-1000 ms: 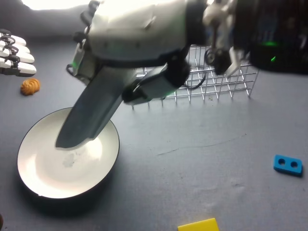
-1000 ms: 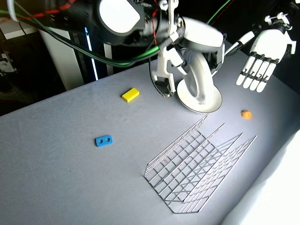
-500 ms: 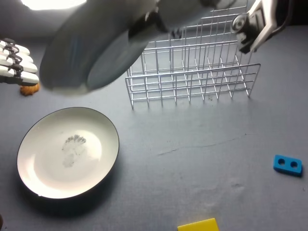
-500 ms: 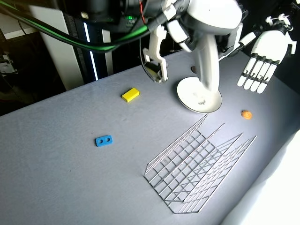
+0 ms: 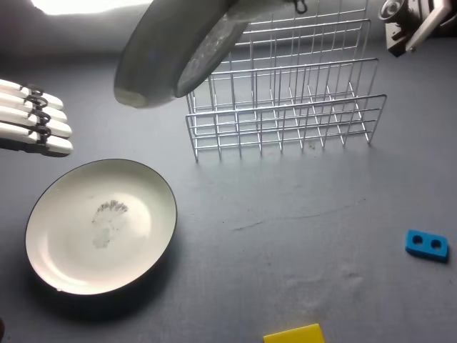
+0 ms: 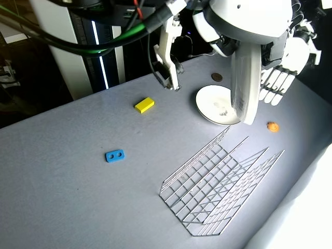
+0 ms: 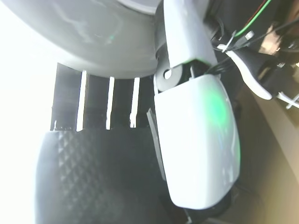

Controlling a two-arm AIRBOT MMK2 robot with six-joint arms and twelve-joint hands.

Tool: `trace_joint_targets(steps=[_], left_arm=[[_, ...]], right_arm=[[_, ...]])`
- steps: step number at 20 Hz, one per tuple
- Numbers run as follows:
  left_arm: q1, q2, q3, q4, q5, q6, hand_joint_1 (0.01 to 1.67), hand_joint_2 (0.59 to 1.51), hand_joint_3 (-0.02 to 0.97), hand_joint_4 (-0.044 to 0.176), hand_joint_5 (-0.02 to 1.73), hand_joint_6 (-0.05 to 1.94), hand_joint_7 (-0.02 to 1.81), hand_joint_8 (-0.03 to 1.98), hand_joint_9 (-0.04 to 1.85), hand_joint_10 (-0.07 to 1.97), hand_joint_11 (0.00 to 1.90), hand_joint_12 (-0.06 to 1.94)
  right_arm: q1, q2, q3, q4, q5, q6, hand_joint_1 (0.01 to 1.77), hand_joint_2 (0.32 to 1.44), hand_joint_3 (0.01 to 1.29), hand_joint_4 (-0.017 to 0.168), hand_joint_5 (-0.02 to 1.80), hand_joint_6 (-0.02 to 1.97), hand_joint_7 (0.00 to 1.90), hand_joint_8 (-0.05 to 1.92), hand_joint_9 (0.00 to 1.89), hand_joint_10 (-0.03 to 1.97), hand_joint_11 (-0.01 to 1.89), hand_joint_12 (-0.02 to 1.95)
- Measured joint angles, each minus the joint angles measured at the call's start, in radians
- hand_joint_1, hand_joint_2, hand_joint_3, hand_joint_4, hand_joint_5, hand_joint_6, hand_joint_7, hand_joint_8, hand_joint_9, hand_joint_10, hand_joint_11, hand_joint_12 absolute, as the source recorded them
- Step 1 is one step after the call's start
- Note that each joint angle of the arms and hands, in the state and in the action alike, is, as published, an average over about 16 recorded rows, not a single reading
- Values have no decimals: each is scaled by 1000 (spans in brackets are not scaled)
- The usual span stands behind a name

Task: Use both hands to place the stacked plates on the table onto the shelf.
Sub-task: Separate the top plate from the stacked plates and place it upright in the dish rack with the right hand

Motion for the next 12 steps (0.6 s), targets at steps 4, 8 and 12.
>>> trace_joint_targets(steps=[4,8,12], left_arm=[[25,-1,-31,-5,5,27,15,1148,21,5,24,18,17,17,22,5,20,8],[51,-5,-52,-15,13,50,14,1150,20,5,24,18,20,17,22,5,20,8],[76,-12,-65,-20,23,67,14,1152,21,6,29,19,22,17,23,5,20,8]], right_arm=[[-7,10,42,-14,11,76,1346,994,16,-8,928,983,1019,823,1012,1054,872,1129],[-25,15,91,-18,9,150,1352,994,16,-8,935,967,1037,799,1026,1041,878,1124],[-50,15,143,-20,0,215,1359,995,16,-8,930,959,1033,798,1026,1046,875,1127]])
